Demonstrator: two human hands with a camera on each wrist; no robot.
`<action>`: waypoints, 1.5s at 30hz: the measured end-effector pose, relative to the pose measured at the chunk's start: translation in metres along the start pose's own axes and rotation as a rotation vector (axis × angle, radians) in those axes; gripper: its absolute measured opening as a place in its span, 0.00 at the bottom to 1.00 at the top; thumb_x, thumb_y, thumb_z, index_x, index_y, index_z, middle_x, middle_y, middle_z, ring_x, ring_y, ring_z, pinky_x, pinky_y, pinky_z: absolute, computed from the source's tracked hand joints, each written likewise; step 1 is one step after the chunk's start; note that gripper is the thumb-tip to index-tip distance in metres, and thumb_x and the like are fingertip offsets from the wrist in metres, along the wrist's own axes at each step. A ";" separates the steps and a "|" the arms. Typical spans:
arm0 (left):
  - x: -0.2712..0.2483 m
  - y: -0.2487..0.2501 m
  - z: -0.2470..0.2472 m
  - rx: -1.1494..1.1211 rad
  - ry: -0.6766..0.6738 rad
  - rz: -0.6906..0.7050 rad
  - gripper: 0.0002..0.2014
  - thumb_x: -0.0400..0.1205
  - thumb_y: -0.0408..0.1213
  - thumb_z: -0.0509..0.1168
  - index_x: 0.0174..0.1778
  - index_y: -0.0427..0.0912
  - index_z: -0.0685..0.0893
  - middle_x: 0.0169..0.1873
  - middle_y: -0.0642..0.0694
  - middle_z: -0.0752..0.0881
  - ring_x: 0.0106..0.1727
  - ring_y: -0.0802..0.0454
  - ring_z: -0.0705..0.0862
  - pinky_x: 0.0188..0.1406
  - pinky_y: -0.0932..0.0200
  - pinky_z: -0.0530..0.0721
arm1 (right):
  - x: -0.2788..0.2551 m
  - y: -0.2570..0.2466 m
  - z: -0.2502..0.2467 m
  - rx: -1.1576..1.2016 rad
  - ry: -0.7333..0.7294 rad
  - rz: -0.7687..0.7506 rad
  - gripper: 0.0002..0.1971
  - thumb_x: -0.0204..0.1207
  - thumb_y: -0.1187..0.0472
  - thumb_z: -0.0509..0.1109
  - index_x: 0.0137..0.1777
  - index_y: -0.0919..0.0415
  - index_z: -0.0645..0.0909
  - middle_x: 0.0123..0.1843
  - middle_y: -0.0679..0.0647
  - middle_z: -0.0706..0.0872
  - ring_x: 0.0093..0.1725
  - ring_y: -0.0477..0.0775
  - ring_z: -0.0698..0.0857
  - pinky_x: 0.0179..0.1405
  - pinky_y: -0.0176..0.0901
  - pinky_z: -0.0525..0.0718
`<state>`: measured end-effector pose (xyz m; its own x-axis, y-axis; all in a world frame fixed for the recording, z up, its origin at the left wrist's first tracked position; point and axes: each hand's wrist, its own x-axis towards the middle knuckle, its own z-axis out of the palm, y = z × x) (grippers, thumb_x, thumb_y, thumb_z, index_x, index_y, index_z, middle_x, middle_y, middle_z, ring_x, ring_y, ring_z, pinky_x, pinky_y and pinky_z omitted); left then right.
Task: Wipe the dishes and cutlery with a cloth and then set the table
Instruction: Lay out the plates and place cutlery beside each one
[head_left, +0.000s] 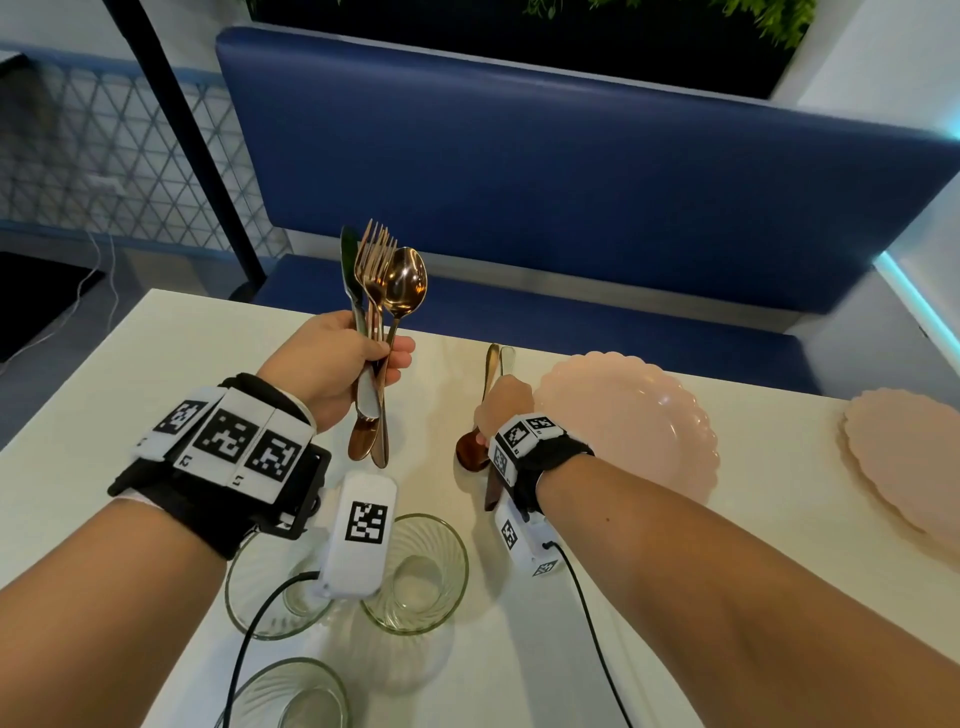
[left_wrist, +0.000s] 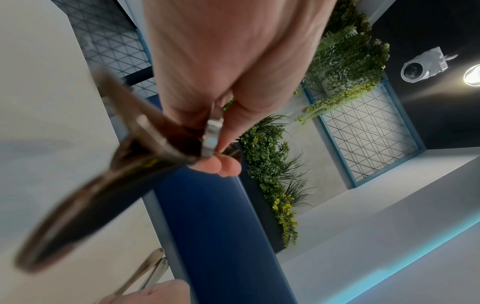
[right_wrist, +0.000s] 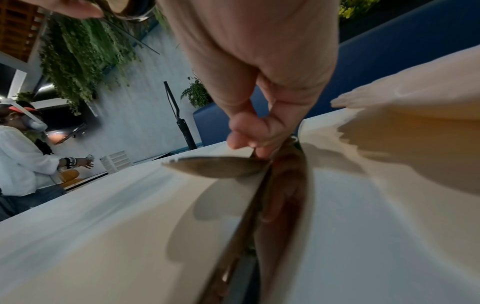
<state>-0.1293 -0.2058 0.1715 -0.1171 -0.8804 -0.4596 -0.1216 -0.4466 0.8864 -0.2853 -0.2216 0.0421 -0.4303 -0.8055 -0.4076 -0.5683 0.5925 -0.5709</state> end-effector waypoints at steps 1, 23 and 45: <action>0.000 0.000 0.000 -0.002 -0.001 -0.001 0.11 0.84 0.24 0.52 0.59 0.37 0.74 0.43 0.42 0.84 0.40 0.52 0.82 0.42 0.60 0.81 | -0.001 0.001 0.000 0.002 0.017 -0.021 0.09 0.82 0.61 0.62 0.53 0.69 0.78 0.54 0.58 0.84 0.63 0.54 0.83 0.60 0.38 0.78; -0.012 -0.001 0.012 -0.009 -0.115 -0.036 0.10 0.84 0.25 0.54 0.56 0.35 0.79 0.45 0.42 0.87 0.41 0.53 0.85 0.40 0.62 0.81 | -0.021 -0.019 -0.061 0.175 0.247 -0.519 0.07 0.79 0.60 0.65 0.49 0.63 0.81 0.38 0.51 0.83 0.40 0.49 0.82 0.45 0.43 0.81; -0.101 -0.008 0.212 0.587 -0.516 0.162 0.12 0.82 0.26 0.61 0.60 0.40 0.73 0.41 0.45 0.90 0.26 0.61 0.85 0.31 0.63 0.80 | -0.113 0.106 -0.263 -0.732 -0.144 -0.931 0.09 0.78 0.57 0.67 0.53 0.58 0.86 0.44 0.49 0.77 0.55 0.52 0.77 0.52 0.41 0.70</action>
<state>-0.3250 -0.0794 0.1989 -0.6016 -0.6782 -0.4220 -0.5465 -0.0358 0.8367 -0.4810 -0.0639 0.2155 0.4151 -0.8965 -0.1549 -0.9054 -0.3905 -0.1663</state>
